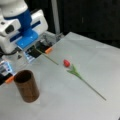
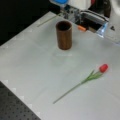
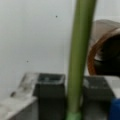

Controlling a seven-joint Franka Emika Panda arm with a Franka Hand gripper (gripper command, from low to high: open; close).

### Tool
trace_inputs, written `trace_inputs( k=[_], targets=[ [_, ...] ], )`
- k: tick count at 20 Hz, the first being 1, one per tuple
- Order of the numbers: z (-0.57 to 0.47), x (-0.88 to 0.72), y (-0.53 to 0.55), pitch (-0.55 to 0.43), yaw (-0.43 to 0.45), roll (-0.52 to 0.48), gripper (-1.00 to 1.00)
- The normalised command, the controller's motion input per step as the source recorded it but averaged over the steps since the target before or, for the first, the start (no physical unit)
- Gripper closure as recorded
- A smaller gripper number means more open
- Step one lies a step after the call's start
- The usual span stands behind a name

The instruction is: Flower insertion into a vase

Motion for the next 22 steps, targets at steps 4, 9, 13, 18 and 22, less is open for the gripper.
trace_inputs(
  k=[4,9,13,18,22],
  targets=[
    [-0.02,-0.26,-0.40,0.101,0.272,-0.164,1.00],
    [0.02,-0.37,-0.41,0.107,0.249,-0.127,1.00],
    [0.03,-0.48,-0.31,0.069,0.137,-0.096,1.00],
    [-0.07,-0.46,-0.13,0.000,0.026,-0.076,1.00],
    [-0.19,-0.45,0.06,-0.027,-0.024,-0.100,1.00]
  ],
)
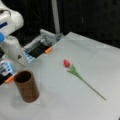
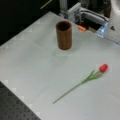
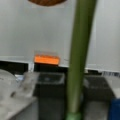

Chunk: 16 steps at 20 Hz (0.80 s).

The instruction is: Flower insertion into a vase

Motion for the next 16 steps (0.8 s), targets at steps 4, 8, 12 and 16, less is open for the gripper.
trace_inputs(
  k=[4,8,12,16],
  targets=[
    [-0.32,-0.59,0.18,-0.073,-0.051,-0.120,1.00],
    [-0.28,-0.65,0.21,-0.093,-0.045,-0.149,1.00],
    [-0.14,-0.46,0.12,-0.044,-0.034,-0.185,1.00],
    [0.01,-0.22,-0.01,0.179,0.019,-0.164,1.00]
  ],
)
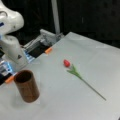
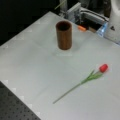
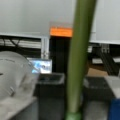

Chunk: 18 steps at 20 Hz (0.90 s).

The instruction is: Flower insertion into a vase

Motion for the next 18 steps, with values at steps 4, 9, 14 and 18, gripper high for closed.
trace_inputs(
  k=[4,9,14,18],
  targets=[
    [0.14,0.05,-0.10,0.391,0.088,-0.110,1.00],
    [0.24,0.34,-0.09,0.640,0.121,-0.066,1.00],
    [0.27,0.50,-0.14,0.786,0.079,0.018,1.00],
    [0.21,0.48,-0.25,0.740,0.003,0.026,1.00]
  ],
)
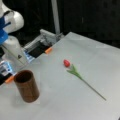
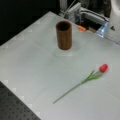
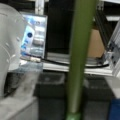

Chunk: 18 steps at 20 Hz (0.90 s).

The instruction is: Flower insertion into a vase

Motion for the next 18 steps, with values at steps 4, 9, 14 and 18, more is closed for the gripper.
trace_inputs(
  k=[4,9,14,18],
  targets=[
    [0.10,0.27,-0.31,0.616,-0.034,-0.024,1.00],
    [0.05,0.09,-0.18,0.459,-0.090,-0.062,1.00],
    [0.15,0.05,-0.04,0.484,-0.091,-0.151,1.00],
    [0.15,0.18,-0.01,0.531,-0.066,-0.238,1.00]
  ],
)
